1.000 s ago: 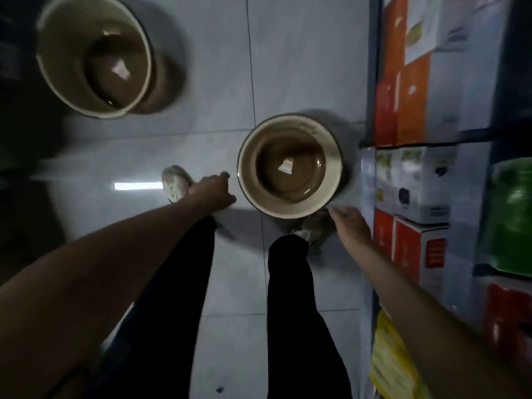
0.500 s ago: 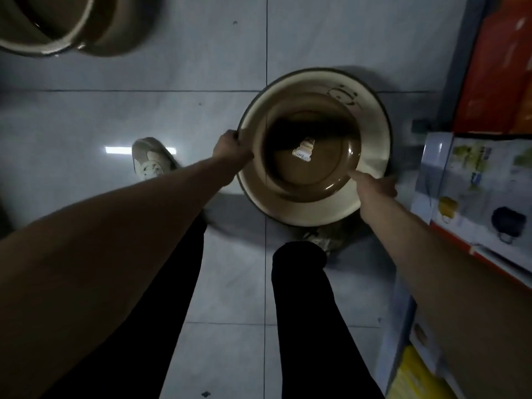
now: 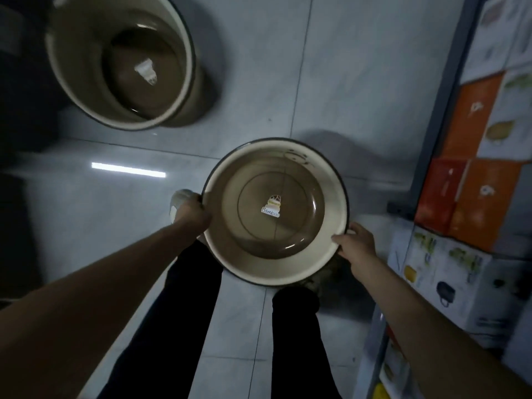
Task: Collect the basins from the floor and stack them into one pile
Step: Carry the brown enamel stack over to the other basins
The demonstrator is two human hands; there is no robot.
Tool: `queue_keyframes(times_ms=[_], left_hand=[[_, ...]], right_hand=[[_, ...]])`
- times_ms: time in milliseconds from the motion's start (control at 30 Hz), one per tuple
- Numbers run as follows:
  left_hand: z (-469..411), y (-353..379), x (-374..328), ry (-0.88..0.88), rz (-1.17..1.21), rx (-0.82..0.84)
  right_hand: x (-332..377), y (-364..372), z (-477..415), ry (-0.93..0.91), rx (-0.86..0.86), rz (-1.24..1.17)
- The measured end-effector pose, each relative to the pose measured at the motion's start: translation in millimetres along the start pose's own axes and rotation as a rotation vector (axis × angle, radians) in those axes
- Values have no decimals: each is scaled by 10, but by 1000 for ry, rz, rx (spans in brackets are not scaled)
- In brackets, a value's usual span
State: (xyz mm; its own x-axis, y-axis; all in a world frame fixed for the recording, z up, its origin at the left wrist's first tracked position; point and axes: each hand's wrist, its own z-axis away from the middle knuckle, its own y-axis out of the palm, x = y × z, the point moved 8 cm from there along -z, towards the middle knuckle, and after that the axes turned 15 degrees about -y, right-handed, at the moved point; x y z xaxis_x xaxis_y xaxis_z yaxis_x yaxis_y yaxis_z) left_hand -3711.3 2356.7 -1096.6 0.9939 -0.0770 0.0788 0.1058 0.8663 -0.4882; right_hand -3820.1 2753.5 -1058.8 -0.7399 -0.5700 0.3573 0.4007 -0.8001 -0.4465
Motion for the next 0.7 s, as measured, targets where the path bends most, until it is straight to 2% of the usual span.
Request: queue_keyframes(times_ms=[233,433,600,700], left_hand=[[-77,-1424,45,-75,145,-77],[-361,-2583,152,-124,383,-151],[-718,-3176,191,-170,636,-177],[-913,-3338,127,-132,787,-168]], right_hand=[[1439,850,281,-114,68,106],[2777,1776,423,-258,160,214],[3777,2526,271,-455,154,295],[4238,2834,120,-554,159,313]])
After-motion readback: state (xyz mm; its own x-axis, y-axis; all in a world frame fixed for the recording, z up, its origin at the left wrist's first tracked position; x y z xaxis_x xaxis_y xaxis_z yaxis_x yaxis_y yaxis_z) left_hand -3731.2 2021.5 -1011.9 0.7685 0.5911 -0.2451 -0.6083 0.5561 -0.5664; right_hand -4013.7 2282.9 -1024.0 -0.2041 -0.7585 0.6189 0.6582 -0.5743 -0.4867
